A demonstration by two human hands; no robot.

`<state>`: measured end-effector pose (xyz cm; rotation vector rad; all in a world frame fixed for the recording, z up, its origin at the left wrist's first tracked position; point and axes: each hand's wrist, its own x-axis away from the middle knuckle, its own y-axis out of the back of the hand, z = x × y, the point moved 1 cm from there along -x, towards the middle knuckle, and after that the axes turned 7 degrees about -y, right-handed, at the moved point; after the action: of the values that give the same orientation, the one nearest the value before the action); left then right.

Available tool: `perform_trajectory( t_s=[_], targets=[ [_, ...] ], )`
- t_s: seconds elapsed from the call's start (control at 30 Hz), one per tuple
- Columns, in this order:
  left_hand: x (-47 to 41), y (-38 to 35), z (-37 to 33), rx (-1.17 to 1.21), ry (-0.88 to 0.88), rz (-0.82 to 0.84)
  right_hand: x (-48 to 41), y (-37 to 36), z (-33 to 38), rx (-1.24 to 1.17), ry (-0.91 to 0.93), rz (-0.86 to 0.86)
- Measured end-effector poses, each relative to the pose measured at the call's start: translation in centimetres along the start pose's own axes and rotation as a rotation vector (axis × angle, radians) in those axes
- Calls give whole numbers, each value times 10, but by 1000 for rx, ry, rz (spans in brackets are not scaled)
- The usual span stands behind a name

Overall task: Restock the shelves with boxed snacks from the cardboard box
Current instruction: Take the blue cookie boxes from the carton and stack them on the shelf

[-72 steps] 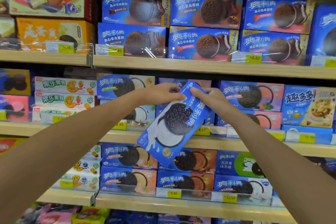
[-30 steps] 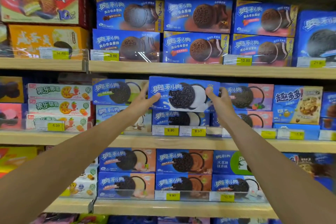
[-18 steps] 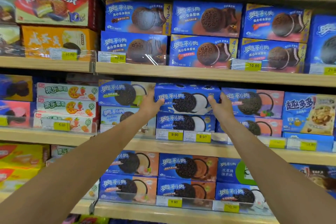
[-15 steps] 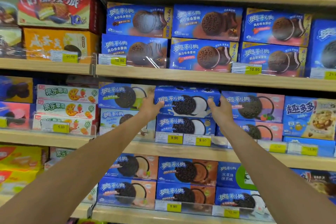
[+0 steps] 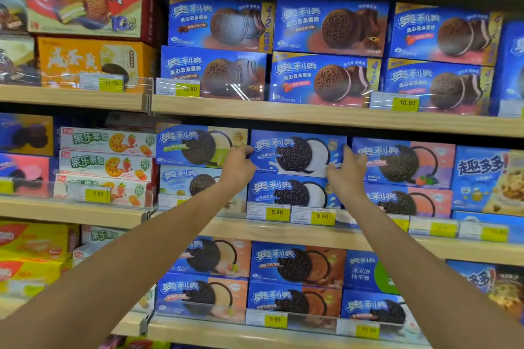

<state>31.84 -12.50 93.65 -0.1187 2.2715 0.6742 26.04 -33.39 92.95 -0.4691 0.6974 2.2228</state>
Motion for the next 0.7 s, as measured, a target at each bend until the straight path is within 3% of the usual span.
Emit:
perform_trajectory(
  t_s=[0.13, 0.3, 0.37, 0.53, 0.7],
  targets=[
    [4, 8, 4, 69, -20, 15, 2, -4, -2, 34, 7, 6],
    [-1, 48, 34, 22, 23, -273, 12, -18, 4, 135, 47, -42],
    [-7, 67, 49, -63, 109, -295, 19, -29, 11, 162, 87, -38],
    [-25, 121, 80, -228, 247, -215, 39, -65, 45, 256, 227, 38],
    [-41, 149, 103, -120, 256, -25, 46, -86, 82, 498, 394, 8]
  ],
)
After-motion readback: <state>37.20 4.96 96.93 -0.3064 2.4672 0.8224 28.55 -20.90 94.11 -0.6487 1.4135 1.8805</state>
